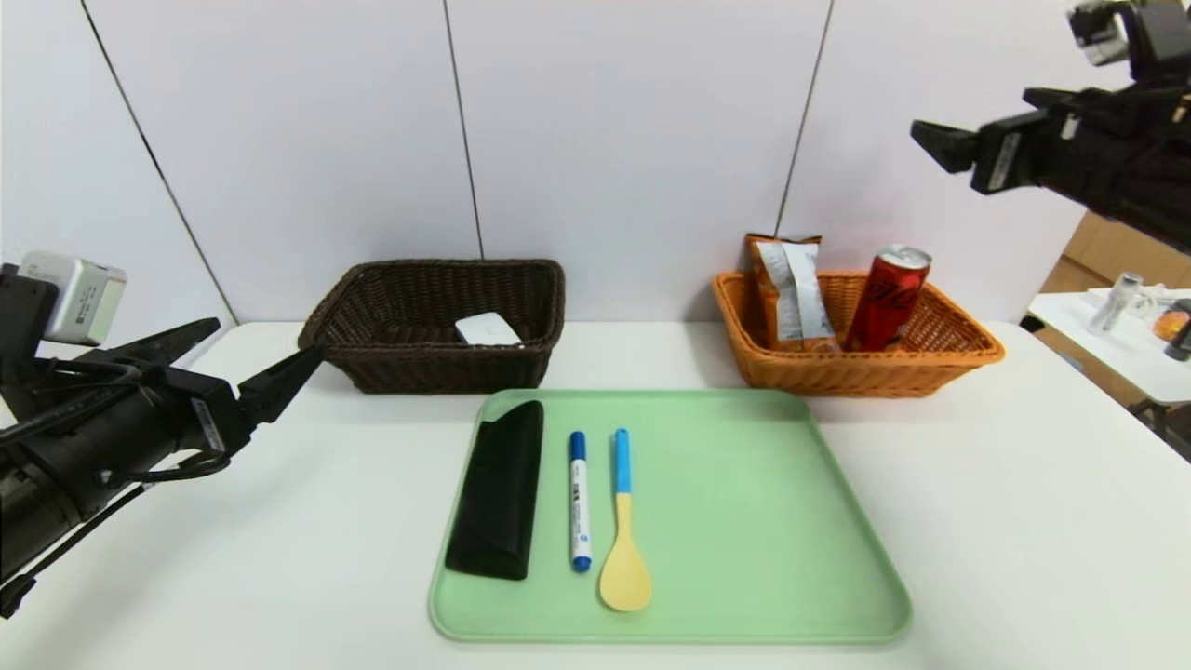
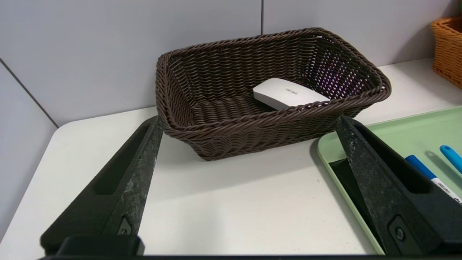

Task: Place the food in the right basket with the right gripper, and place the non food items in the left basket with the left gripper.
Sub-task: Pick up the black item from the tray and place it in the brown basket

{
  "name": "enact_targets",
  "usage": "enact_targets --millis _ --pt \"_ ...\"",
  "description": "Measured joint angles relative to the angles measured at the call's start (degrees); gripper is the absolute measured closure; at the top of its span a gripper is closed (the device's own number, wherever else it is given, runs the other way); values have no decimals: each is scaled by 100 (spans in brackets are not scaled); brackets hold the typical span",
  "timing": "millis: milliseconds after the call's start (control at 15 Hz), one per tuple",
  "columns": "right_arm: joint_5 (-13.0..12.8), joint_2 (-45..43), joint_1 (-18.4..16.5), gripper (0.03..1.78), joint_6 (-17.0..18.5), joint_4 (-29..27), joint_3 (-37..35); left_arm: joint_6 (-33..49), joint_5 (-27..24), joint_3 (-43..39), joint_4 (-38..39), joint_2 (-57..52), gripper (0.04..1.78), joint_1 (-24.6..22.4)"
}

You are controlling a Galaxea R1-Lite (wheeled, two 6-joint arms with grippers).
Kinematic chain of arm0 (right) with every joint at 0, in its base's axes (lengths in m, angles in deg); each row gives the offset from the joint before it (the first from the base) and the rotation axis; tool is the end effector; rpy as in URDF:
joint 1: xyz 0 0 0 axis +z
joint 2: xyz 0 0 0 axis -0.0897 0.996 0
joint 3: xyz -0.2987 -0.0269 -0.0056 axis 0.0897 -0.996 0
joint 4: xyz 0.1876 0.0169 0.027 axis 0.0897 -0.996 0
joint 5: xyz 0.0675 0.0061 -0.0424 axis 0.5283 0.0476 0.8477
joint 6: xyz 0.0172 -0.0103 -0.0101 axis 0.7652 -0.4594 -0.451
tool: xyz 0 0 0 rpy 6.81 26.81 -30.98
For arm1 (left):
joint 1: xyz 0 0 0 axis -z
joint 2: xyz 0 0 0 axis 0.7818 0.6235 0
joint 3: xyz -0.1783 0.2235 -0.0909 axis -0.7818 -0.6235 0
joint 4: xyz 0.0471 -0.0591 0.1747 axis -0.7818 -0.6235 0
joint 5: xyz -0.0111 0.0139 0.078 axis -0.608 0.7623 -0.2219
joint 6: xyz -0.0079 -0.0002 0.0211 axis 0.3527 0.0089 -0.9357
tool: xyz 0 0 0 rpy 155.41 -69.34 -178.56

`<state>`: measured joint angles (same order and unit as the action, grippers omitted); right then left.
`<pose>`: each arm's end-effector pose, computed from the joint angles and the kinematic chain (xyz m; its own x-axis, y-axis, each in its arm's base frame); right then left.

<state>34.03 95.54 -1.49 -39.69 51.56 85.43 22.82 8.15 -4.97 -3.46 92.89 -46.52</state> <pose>0.3138 0.0210 0.3094 0.9812 0.1026 0.1635 -0.0582 0.9649 -0.2559 0.1877 -0.0194 0.1941 0.9737 -0.2265 0.0260 0.2244 0.9722 0.0667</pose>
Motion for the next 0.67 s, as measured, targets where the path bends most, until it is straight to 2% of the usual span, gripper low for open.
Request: enact_targets --millis 200,467,667 --pt "55 -833 -363 12 414 278 -1638 98 0 -17 100 85 13 254" --pt "56 -1679 -489 12 781 1022 -3663 172 0 -110 477 344 13 667" --pt "66 -2176 -513 12 1056 1246 -4679 174 13 184 304 641 13 1185"
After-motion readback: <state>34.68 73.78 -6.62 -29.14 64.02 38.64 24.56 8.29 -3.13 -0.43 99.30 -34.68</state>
